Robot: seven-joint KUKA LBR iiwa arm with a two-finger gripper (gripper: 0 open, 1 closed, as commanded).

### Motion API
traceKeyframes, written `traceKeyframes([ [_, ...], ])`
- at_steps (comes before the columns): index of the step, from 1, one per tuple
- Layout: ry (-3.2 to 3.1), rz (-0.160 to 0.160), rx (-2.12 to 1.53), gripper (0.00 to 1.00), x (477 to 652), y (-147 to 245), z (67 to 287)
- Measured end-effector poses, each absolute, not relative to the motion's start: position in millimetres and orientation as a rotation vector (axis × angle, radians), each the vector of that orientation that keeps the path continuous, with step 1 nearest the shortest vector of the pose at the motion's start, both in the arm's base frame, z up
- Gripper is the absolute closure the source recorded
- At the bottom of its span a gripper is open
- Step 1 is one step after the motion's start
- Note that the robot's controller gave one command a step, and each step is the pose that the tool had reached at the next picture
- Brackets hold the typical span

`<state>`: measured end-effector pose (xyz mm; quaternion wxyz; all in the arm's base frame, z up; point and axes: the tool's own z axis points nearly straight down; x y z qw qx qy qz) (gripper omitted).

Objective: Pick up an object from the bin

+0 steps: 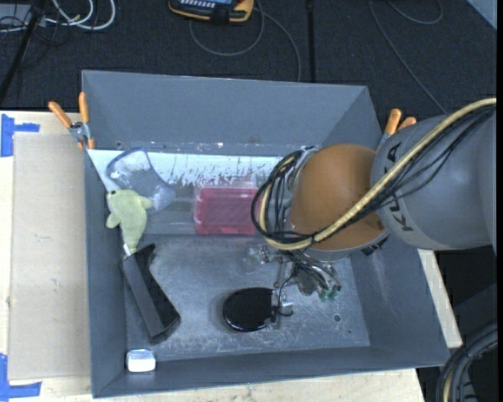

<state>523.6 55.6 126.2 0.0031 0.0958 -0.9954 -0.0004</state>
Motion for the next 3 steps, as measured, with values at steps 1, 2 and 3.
traceKeyframes([
  [1, -3.117, -0.001, 0.364, 0.0, 526.1, 60.8, 118.8],
  [2, -3.125, -0.001, 0.223, 0.0, 510.6, 67.2, 73.0],
  [3, -3.123, -0.002, 0.3, 1.0, 520.5, 69.9, 69.0],
])
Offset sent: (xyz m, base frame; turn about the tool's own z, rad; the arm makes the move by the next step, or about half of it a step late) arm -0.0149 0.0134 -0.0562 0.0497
